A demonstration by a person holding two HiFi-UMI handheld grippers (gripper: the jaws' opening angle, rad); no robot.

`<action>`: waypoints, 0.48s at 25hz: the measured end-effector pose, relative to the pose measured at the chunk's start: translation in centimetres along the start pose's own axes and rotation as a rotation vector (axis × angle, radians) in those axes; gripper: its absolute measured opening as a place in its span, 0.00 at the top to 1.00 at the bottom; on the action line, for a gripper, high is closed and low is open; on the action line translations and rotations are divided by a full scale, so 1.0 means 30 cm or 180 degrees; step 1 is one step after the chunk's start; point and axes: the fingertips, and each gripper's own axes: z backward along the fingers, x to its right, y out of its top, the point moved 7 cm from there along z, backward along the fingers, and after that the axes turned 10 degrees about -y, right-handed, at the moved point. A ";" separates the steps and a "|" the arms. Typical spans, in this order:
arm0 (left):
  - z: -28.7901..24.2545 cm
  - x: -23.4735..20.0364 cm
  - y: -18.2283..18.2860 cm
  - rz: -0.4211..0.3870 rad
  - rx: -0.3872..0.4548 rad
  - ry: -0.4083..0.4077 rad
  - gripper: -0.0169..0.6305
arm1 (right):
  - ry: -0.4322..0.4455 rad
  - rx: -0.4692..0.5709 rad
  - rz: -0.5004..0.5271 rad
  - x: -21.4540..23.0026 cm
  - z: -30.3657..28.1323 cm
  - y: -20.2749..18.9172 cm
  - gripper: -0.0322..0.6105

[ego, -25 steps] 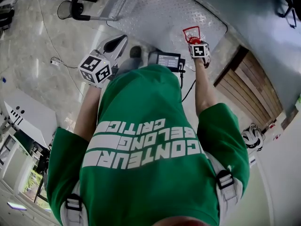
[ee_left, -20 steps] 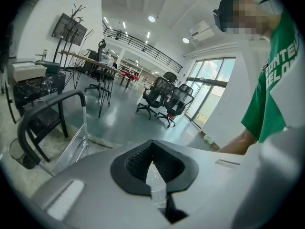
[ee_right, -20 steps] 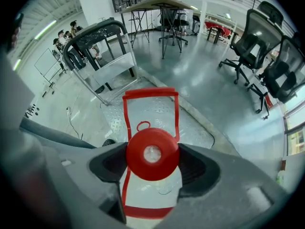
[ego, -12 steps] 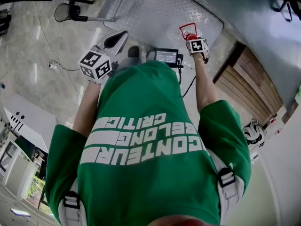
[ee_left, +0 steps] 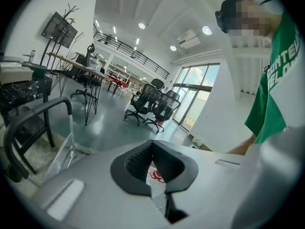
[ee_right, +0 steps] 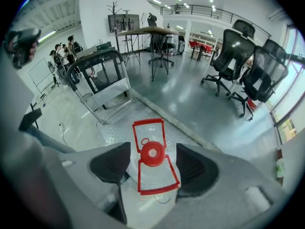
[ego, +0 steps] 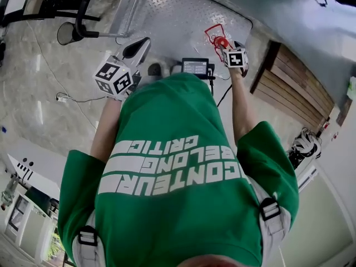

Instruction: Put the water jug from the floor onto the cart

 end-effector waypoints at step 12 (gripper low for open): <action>0.039 0.055 -0.040 -0.0088 0.0001 -0.0541 0.95 | -0.0290 0.1119 -0.0094 -0.085 0.524 0.075 0.96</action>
